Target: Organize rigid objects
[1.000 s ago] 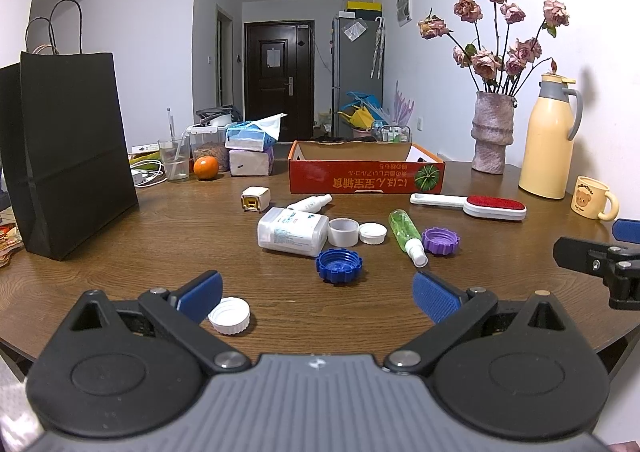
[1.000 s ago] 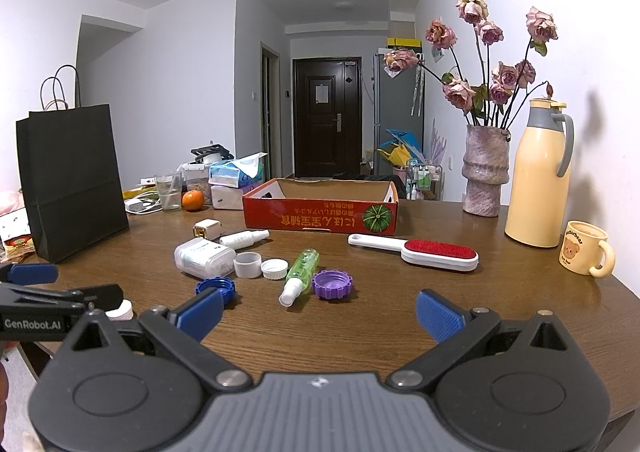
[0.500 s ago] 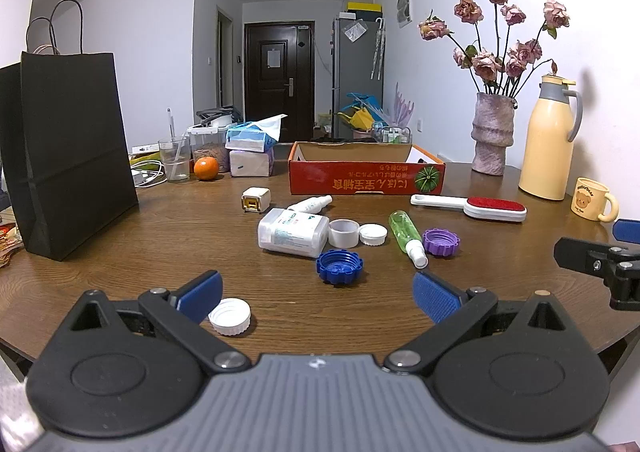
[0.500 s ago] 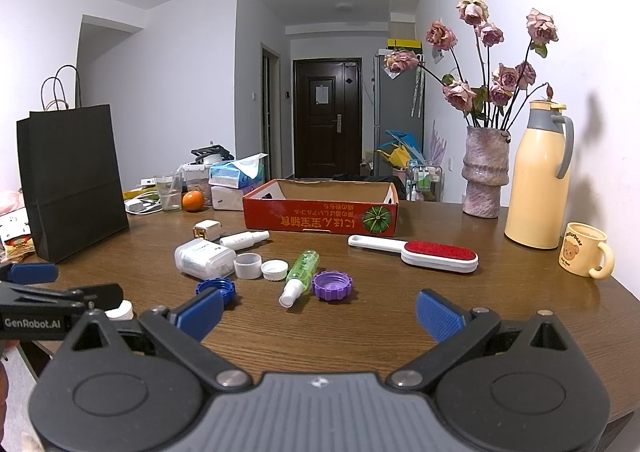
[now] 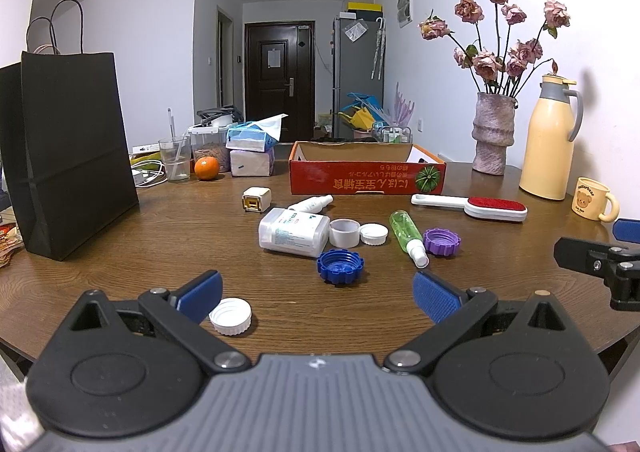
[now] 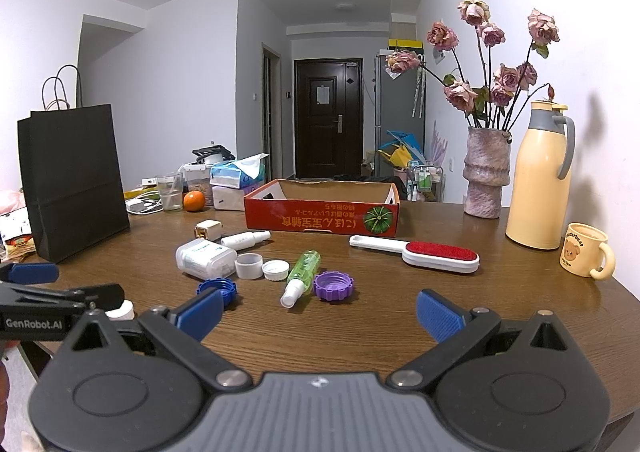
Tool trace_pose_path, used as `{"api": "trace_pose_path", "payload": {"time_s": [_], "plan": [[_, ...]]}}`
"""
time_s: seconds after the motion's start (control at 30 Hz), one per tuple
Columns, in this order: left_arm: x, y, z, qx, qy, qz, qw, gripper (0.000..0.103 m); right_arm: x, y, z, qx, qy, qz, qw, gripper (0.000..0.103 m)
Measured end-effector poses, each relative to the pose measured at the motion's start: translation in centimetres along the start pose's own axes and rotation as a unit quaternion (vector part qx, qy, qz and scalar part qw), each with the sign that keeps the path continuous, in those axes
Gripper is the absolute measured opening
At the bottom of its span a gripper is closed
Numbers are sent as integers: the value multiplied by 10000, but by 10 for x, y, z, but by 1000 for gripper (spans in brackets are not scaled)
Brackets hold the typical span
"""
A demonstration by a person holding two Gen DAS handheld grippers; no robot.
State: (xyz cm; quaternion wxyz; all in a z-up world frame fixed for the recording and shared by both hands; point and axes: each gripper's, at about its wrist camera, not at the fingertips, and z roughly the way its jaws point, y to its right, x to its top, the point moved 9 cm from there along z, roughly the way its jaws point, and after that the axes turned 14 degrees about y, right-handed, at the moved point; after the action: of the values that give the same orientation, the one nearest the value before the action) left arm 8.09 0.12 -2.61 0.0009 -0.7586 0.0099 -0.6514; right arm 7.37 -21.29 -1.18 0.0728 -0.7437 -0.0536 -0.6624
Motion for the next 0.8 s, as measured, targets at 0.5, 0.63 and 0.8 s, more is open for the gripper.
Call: {"api": "trace_pose_path", "payload": {"time_s": [0.5,0.63,0.8], "plan": [[-3,-13,8,23,-74,-80,9999,103,-3,-7,9,-11,-60,-81,9999,103],[-8,-16,16,41,-144,-118,9998,103,-5,-9,15,-4,-127,-98,9999,103],[-14,-21,23,66,-204,-128,9997,103,-8,-11,22,1,-201,-117,9997,103]]}}
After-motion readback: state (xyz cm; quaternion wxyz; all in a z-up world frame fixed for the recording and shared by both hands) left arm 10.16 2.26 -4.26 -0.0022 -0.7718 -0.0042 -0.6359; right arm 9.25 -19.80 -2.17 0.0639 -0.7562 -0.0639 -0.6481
